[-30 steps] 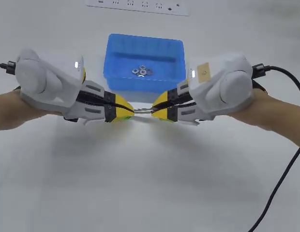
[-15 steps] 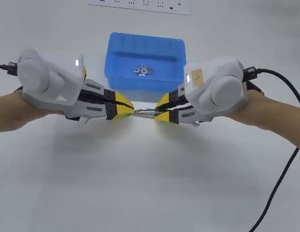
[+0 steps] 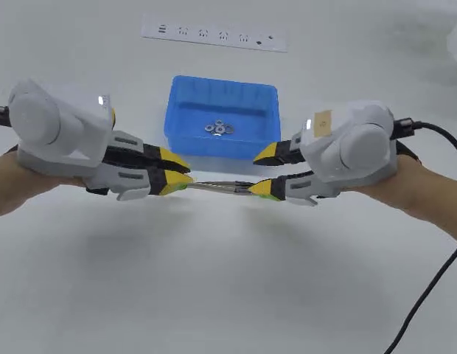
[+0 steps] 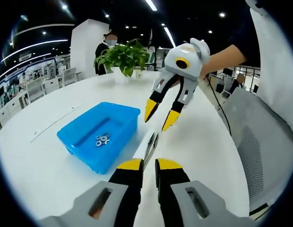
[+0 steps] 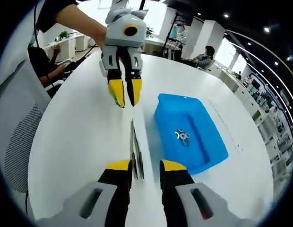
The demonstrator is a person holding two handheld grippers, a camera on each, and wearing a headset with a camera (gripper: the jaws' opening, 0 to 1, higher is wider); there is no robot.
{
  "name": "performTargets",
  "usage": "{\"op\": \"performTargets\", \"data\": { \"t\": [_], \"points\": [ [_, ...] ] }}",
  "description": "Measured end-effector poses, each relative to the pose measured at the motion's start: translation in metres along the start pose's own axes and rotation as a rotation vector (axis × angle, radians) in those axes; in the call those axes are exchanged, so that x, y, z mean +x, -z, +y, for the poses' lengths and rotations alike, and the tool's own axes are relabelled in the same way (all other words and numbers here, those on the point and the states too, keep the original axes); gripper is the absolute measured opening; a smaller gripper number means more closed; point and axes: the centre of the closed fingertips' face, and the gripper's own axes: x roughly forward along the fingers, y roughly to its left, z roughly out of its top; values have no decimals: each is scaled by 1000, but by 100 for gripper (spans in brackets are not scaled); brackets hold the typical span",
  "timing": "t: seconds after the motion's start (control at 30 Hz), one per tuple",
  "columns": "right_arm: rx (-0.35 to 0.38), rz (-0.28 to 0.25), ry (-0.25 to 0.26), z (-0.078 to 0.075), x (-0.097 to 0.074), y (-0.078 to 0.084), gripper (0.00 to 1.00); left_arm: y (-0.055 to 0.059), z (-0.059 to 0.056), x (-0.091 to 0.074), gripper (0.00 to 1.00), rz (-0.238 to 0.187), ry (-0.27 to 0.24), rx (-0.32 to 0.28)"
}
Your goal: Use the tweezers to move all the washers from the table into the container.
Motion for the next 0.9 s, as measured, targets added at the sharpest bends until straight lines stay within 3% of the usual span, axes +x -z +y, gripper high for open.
{"op": "performTargets", "data": {
  "t": [0.07,0.13,0.3,0.4,0.5,0.67,0.77,0.9],
  "points": [
    [62,-42,24,1,-10,-1,27,-1,-4,-11,15,7,-10,13],
    [99,-43,55,2,-23,6,27,-2,-4,-20,19,4,-30,6],
    [105,-58,75,16,-54,13,33,-28,-10,-51,26,-120,-101,-61],
    [103,-73,83,26,-69,10,39,-32,-18,-63,29,-113,-122,-47],
    [101,-95,110,33,-85,4,46,-37,-13,-79,36,-128,-232,-46],
    [124,-126,141,36,-101,-3,53,-43,-23,-94,51,-145,-258,-54],
    [110,-115,161,45,-109,-5,56,-41,-29,-106,58,-109,-290,-50],
    [124,-111,156,57,-113,-7,73,-44,-32,-119,60,-109,-363,-32]
  ]
}}
